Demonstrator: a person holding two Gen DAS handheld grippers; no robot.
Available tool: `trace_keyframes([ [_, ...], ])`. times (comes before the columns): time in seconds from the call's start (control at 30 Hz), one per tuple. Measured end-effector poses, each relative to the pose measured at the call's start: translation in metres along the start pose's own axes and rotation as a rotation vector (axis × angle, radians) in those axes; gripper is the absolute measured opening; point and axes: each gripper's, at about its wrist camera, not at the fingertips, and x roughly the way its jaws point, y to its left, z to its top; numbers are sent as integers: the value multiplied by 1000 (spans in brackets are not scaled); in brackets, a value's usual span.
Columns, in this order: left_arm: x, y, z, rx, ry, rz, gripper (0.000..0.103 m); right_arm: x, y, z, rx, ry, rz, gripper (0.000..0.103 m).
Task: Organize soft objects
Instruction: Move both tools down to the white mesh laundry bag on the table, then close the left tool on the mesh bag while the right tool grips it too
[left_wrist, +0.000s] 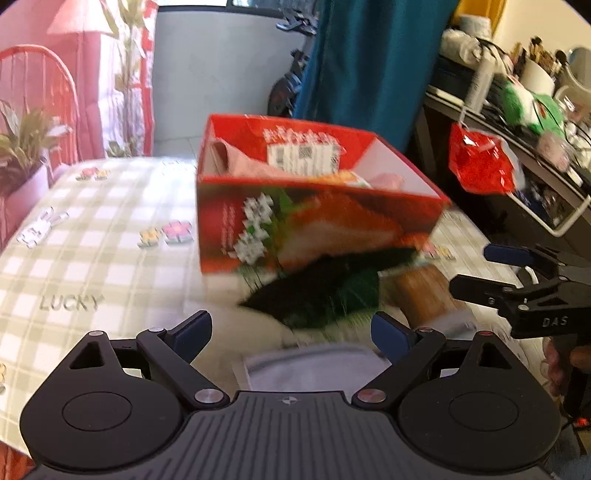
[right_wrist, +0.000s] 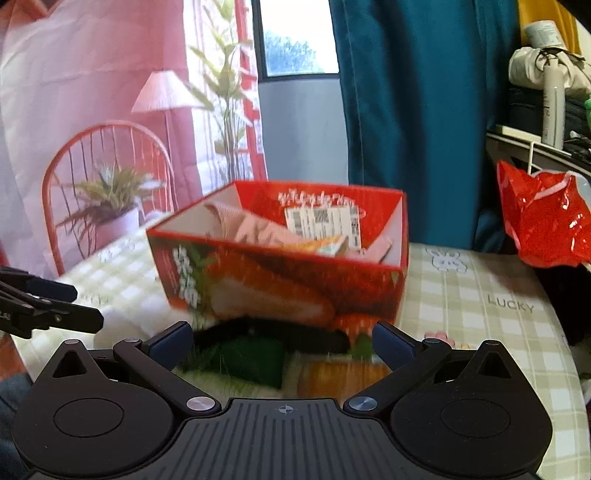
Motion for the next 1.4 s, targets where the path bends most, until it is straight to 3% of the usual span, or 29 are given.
trace_keyframes([
  [0.27,10,-3,-25,-30,84,-35,93,-12,5,-34,27,105,11,102],
  [0.5,30,-6,-41,-44,173,-77,87,-16,4,-67,69,263,3,87],
  [0.77,56,2,-48,-84,210,-122,75,8,7,-81,88,378,39,82],
  [0.9,68,6,-46,-104,203,-120,71,24,7,-76,84,395,73,67],
  [1.0,74,11,-42,-125,198,-109,70,33,8,-71,85,390,96,60],
  [1.23,80,15,-38,-144,188,-108,70,50,10,-64,69,384,114,59],
  [1.27,79,15,-39,-140,183,-111,67,51,11,-64,67,383,114,59],
  [1.33,75,14,-40,-125,165,-133,50,52,12,-65,59,377,112,57],
  [1.4,68,10,-40,-98,143,-133,36,51,13,-66,55,370,116,47],
])
